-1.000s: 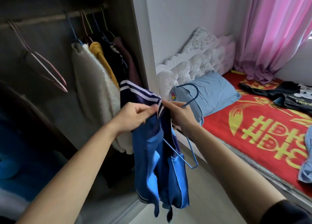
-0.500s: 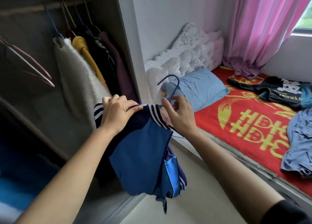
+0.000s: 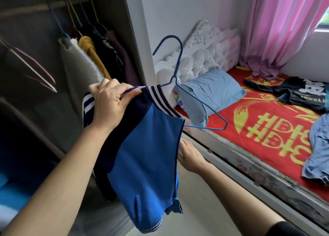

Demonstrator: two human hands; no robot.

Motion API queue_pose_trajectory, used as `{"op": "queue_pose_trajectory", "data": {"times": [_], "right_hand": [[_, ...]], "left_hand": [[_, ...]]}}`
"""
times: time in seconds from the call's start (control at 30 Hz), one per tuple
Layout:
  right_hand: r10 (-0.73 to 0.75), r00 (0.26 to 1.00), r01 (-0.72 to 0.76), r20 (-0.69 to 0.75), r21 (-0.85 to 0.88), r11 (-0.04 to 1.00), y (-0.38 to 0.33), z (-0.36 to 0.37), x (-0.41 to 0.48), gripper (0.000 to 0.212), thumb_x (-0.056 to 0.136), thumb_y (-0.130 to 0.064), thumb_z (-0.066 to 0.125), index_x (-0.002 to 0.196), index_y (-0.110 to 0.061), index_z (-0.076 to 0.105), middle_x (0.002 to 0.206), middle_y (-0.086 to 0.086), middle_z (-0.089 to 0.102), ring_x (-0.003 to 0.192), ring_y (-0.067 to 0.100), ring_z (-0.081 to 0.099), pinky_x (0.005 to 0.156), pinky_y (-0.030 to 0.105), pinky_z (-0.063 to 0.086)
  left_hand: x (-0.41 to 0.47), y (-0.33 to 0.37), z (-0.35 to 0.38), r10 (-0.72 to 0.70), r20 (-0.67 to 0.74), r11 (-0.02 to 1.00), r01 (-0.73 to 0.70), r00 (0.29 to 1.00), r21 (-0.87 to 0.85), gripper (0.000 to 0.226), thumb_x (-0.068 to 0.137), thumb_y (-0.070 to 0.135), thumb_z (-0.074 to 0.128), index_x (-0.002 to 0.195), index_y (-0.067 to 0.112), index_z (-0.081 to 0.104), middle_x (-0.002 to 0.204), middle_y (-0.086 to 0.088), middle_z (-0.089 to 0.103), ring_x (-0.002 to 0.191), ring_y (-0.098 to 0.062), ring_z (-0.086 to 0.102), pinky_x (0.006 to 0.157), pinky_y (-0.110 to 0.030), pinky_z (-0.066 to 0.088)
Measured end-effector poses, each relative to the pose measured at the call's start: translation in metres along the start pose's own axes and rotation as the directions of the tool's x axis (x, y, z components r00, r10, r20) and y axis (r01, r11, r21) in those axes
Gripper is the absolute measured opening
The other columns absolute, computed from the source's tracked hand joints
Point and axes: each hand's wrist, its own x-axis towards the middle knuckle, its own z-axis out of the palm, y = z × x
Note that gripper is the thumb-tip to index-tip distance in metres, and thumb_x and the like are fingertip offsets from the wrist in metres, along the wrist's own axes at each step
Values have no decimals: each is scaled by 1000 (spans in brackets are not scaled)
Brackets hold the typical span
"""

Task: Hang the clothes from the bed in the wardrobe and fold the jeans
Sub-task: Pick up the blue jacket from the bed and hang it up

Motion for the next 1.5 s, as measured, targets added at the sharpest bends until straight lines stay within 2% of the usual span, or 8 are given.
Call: {"op": "queue_pose_trajectory", "data": {"times": [0.17,0.3,0.43,0.73,1.03,1.23,1.37,1.5], "right_hand": [[-91,995,89,51,31,996,-12,-3,8,25,93,-24,59,117,-18,62,118,3,66,113,23,56,98,32,44],[155,982,-135,-105,175,975,1,-21,10,8,98,-28,54,100,-21,56,105,6,67,101,29,61,81,37,46],[319,897,-247,-306,250,936,23,-68,13,15,100,-30,55,106,-16,56,98,17,70,96,39,65,71,36,41],[187,822,-177,-538,71,982,1,-146,32,23,98,-39,57,107,-19,64,86,15,71,88,39,65,70,40,44],[226,661,37,-716,332,943,-66,-179,36,17,91,-32,66,76,-27,57,59,-16,56,61,-6,53,58,10,35],[144,843,-69,-519,161,984,-76,-176,35,15,90,-33,68,91,-18,66,68,-11,59,69,8,56,62,23,36],[119,891,-78,-438,111,991,-71,-175,34,11,94,-32,62,97,-22,65,59,-6,64,59,-1,59,63,22,41],[134,954,-3,-267,441,897,-74,-179,30,13,98,-14,55,98,-24,64,61,1,70,57,19,72,66,36,61]], "left_hand": [[-7,-4,-13,6,4,1000,-6,1000,-18,35,94,50,55,90,21,74,74,3,57,82,-19,53,83,-38,25],[-20,-26,-22,-15,7,999,15,1000,46,36,94,50,54,89,20,75,70,3,54,77,-21,53,80,-40,27],[-40,-52,-27,-36,48,994,31,998,105,43,94,55,49,93,23,77,67,3,51,74,-23,53,79,-36,22],[-64,-65,-3,-65,98,981,46,993,191,49,94,60,42,93,27,78,65,5,47,71,-23,49,74,-36,21],[-82,-23,34,-165,174,979,141,971,146,45,91,60,44,92,30,78,65,2,51,73,-25,53,70,-38,23],[-80,-3,44,-505,260,763,567,823,-311,35,89,58,58,92,29,77,74,-2,62,85,-26,62,88,-49,44],[-77,2,43,-574,326,598,657,751,-460,30,78,75,53,94,56,70,90,9,75,102,-22,66,100,-51,46],[-70,-6,44,-653,335,497,718,679,-488,44,71,86,51,82,47,70,75,8,72,83,-17,67,95,-51,51]]}}
